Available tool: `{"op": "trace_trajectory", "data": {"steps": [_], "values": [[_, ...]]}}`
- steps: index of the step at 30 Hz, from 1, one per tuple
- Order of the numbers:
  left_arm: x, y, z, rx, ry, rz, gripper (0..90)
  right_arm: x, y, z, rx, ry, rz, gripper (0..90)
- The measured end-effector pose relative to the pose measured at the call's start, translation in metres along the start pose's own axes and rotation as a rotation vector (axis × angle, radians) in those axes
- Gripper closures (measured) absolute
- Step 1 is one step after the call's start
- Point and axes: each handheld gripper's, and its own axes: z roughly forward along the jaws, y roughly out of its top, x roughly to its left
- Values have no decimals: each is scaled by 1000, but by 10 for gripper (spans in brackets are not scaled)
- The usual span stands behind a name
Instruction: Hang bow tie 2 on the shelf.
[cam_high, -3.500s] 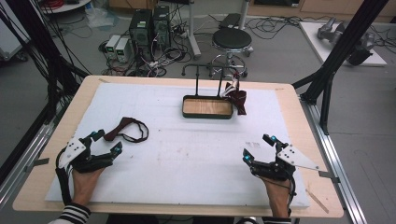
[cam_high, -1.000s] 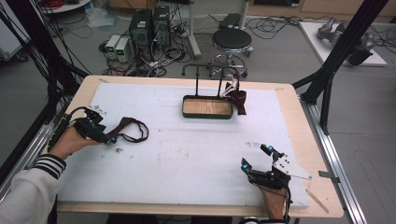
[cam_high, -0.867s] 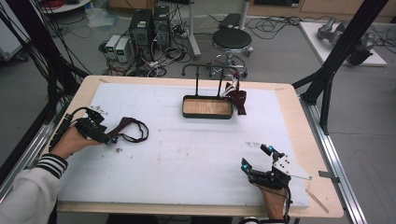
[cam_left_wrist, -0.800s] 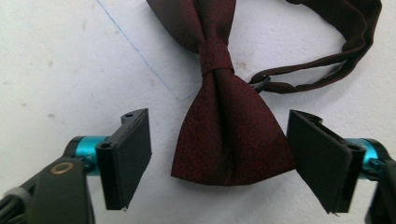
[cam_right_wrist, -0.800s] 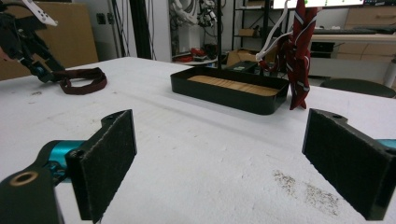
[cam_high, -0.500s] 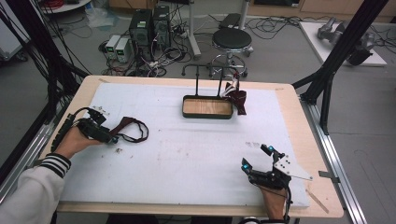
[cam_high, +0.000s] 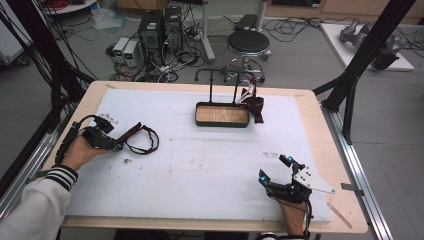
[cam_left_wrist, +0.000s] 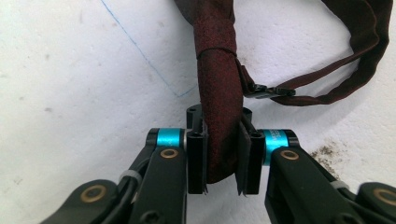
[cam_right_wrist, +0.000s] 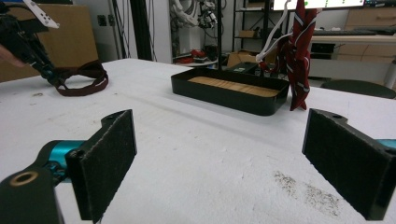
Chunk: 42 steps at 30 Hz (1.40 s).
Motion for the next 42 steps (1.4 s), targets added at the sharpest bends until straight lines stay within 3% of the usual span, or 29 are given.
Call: {"op": "trace_trajectory", "data": {"steps": [10,16,27,42], "values": [[-2,1,-9,-68,9,17,778,0,0,0,2,1,-8,90],[-5,2,-19,-175,-5,13,778,0,0,0,-1,3,-13,91],[-16,5,-33,-329,-16,37,779,1,0,0,-2,2,-11,90],[-40,25,-45,-468,-41,90,779,1,-1,-1,-5,2,-14,90]]}}
